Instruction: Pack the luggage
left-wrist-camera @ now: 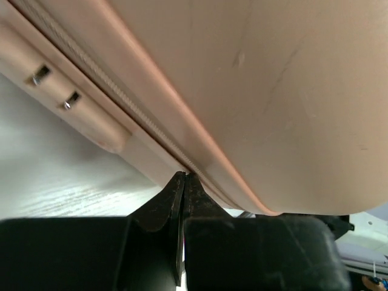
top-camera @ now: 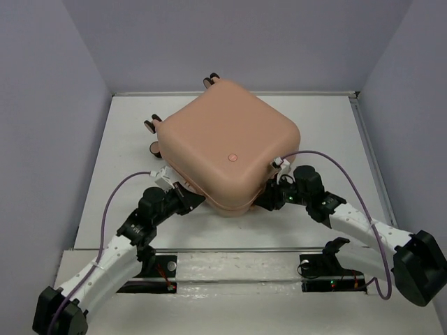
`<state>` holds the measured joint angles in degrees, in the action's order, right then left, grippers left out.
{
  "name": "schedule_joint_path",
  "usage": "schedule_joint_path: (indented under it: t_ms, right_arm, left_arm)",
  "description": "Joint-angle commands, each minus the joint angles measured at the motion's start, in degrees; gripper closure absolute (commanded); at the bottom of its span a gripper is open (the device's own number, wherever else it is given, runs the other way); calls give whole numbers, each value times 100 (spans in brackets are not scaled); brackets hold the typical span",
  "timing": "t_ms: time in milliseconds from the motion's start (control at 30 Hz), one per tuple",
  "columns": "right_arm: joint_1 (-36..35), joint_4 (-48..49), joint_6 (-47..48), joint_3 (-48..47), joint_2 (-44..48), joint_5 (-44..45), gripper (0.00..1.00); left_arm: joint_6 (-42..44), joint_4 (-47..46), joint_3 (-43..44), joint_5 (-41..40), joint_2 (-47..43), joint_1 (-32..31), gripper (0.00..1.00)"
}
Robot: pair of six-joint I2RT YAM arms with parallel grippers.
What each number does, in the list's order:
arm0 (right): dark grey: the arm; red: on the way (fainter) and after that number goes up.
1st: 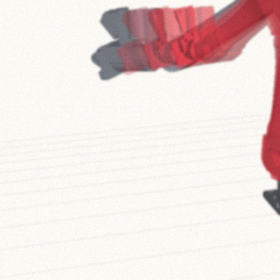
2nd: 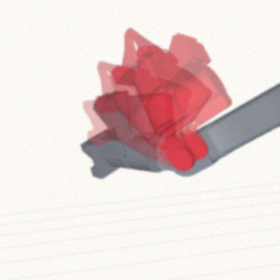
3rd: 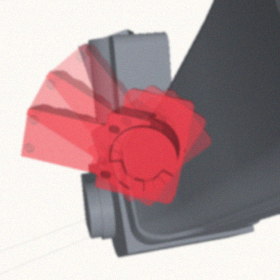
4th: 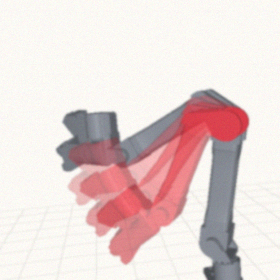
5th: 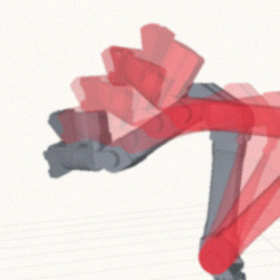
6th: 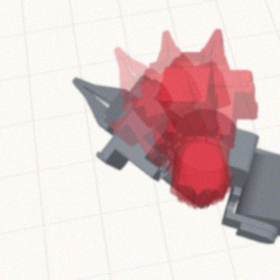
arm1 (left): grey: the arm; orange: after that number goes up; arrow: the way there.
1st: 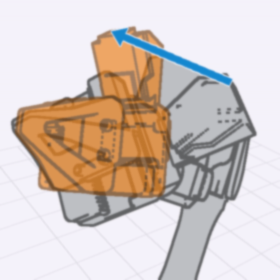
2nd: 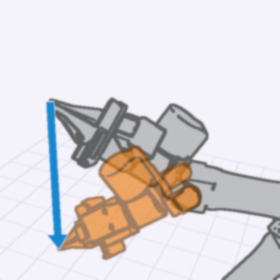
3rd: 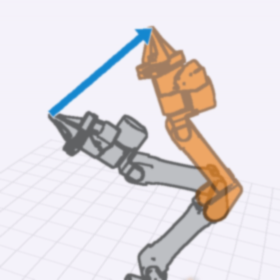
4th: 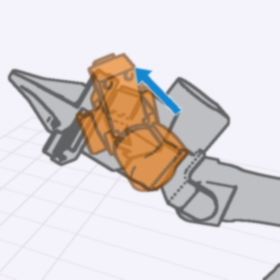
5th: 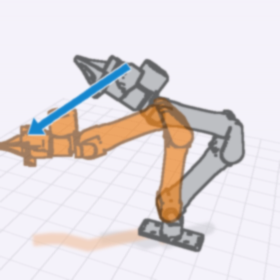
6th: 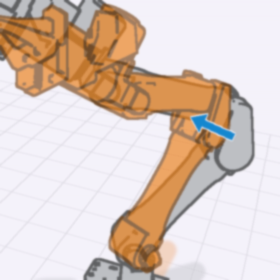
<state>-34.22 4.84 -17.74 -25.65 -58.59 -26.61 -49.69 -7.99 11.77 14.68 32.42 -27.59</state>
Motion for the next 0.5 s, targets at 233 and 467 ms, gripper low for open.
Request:
schedule_joint_path:
  t_ms: [233,467]
  right_arm:
    - [-234,642,-309,262,655,174,93]
    - [-1952,17,-967,368,875,1201,93]
  left_arm:
    - [-383,-1624,167,-844,1415,-1397,92]
    - [-340,-2575,773,-905,2687,-1591,92]
